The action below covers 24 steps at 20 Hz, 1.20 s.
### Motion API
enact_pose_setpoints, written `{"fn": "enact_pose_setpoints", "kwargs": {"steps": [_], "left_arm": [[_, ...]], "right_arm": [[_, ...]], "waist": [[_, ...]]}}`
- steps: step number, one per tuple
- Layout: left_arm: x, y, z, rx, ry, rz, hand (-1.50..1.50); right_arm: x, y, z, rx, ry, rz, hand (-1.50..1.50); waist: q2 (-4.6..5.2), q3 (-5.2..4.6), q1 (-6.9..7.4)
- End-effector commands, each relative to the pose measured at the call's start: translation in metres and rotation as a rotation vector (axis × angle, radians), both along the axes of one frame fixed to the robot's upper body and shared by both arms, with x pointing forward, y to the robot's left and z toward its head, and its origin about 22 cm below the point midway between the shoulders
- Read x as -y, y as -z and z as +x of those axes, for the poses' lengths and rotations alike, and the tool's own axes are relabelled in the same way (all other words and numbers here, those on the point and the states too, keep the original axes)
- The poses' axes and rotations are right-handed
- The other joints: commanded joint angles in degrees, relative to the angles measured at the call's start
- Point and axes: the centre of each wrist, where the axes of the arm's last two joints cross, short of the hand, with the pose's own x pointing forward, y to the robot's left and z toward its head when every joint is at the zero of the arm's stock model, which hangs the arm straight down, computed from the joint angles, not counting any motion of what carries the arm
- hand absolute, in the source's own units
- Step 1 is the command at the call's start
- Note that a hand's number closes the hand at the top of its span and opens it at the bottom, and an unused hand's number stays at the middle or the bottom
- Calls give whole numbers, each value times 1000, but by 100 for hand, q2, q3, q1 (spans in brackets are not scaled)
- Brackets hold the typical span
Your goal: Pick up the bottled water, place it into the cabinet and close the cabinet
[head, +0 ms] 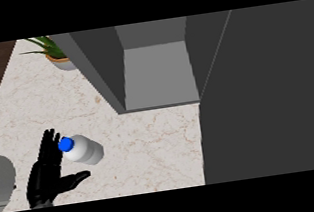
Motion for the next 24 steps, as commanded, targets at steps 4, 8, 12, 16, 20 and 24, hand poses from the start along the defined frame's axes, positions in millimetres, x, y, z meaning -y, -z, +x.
{"fn": "enact_pose_setpoints", "kwargs": {"steps": [4, 8, 12, 16, 20, 24], "left_arm": [[6, 25, 4, -5, 2, -43, -150], [6, 30, 15, 4, 21, -60, -150], [8, 31, 15, 16, 40, -127, -150], [39, 46, 5, 28, 86, -194, -150], [41, 39, 25, 7, 97, -224, -150], [34, 32, 34, 22, 125, -282, -150]], "right_arm": [[-10, -10, 11, 1, -4, -10, -150], [-9, -26, 6, -7, -30, 9, -150], [-21, -24, 15, -5, -10, 0, -150], [-11, -17, 17, 10, -13, 7, -150], [1, 6, 18, -26, -19, 13, -150], [-16, 6, 14, -15, -32, 13, -150]], "waist": [[2, -1, 10], [13, -6, -31], [10, -5, -4], [7, -3, -6], [18, -2, -43], [12, -4, -53]]}}
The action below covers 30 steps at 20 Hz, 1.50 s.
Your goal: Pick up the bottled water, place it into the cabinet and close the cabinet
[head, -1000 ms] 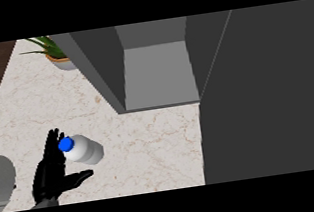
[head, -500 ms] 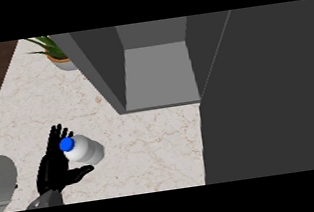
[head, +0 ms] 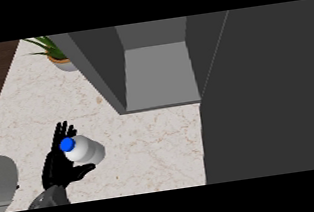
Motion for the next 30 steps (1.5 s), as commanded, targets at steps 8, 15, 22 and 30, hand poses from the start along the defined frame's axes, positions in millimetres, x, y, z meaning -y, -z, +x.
{"fn": "enact_pose_setpoints", "kwargs": {"steps": [8, 15, 22, 30], "left_arm": [[43, -1, 22, 9, 154, -64, 150], [66, 12, 10, 25, 145, -100, 150], [39, 6, 7, 91, 104, -72, 150], [-7, -1, -5, 136, 75, -120, 150]], "right_arm": [[-4, -2, -4, -13, 3, 6, -150], [0, 6, 6, -4, 0, 5, -150], [-4, 18, -11, -16, 3, 7, -150], [8, 4, 12, -11, 12, 8, -150]], "waist": [[41, -83, -50], [51, -84, -30], [24, -78, -6], [32, -78, 50]]}}
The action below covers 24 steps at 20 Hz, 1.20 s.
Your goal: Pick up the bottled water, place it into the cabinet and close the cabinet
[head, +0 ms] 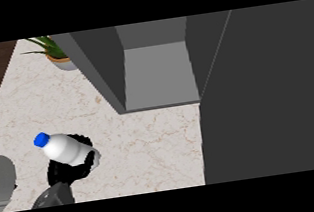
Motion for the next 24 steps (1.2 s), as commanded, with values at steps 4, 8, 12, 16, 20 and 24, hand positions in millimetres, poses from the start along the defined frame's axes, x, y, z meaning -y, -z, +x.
{"fn": "enact_pose_setpoints", "kwargs": {"steps": [4, 8, 12, 16, 20, 24], "left_arm": [[6, -5, 7, 88, -37, -114, 150], [9, -4, -15, 67, -2, -135, 150], [-3, -27, 11, 82, 42, -105, 150], [16, -47, -3, 57, 71, -86, 150], [37, -71, 7, 62, 97, -69, 150], [82, -103, 26, 138, 123, -40, 150]], "right_arm": [[0, -3, -2, -4, -5, 5, -150], [-5, 9, -2, -4, 8, -5, -150], [-8, -15, 2, 13, -18, 18, -150], [-1, 11, 3, -6, -17, 11, -150], [-2, 6, -2, -19, -27, 9, -150], [-12, 10, -2, -15, -29, 16, -150]], "waist": [[10, -9, 3], [-15, 0, 66], [2, -5, 30], [-15, 2, 74], [-8, -1, 50], [-9, -2, 22]]}}
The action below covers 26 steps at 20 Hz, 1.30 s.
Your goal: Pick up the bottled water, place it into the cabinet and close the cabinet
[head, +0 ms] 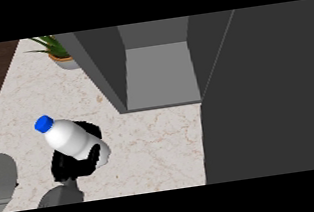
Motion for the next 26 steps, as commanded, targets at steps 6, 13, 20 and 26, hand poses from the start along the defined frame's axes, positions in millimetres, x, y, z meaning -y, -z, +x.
{"fn": "enact_pose_setpoints", "kwargs": {"steps": [6, 13, 20, 26], "left_arm": [[69, -80, 33, 84, 16, 65, 150], [111, -94, 59, 73, -1, 146, 150], [149, -124, 99, 143, -36, 297, 150], [163, -159, 119, 148, -99, 371, 150]], "right_arm": [[-8, 4, -1, -3, -9, 1, -150], [-17, -3, 16, 5, -4, 24, -150], [-14, 3, 11, 7, -19, 28, -150], [-19, 1, 12, -3, -42, 9, -150]], "waist": [[7, -2, -45], [24, -5, -55], [44, -5, -150], [48, -4, -182]]}}
